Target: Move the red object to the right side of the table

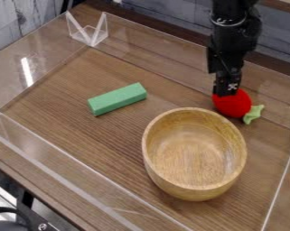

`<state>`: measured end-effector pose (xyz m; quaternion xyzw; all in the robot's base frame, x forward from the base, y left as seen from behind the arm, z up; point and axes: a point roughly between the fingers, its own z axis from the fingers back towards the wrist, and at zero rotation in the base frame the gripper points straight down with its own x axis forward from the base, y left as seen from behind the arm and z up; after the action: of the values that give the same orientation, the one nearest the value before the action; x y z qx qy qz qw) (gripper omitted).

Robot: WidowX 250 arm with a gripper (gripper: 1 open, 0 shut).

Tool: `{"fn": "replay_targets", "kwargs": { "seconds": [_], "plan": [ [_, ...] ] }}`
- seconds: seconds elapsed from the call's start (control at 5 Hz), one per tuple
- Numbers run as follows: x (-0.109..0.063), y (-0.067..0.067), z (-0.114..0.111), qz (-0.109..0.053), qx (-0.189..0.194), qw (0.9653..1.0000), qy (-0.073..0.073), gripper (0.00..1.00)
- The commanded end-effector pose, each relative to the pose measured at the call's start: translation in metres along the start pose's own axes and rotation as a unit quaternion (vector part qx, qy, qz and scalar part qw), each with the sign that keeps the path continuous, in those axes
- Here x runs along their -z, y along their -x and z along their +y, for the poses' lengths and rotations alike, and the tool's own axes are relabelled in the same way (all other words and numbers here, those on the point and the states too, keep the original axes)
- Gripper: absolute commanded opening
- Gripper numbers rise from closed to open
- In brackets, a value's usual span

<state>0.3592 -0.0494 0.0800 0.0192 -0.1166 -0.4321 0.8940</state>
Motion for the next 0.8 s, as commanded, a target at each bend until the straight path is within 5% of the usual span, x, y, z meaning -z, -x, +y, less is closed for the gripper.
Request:
{"fn": "replay_targets", "kwargs": {
  "seconds": [0.0,0.6],
  "plan": [
    [-0.0254,-0.0056,0.0095,-0.032,-0.004,0.9991,-0.029,1.0],
    [-0.0193,-0.0067,0.0089,-0.037,-0.003,0.9989,-0.028,1.0]
  ]
}}
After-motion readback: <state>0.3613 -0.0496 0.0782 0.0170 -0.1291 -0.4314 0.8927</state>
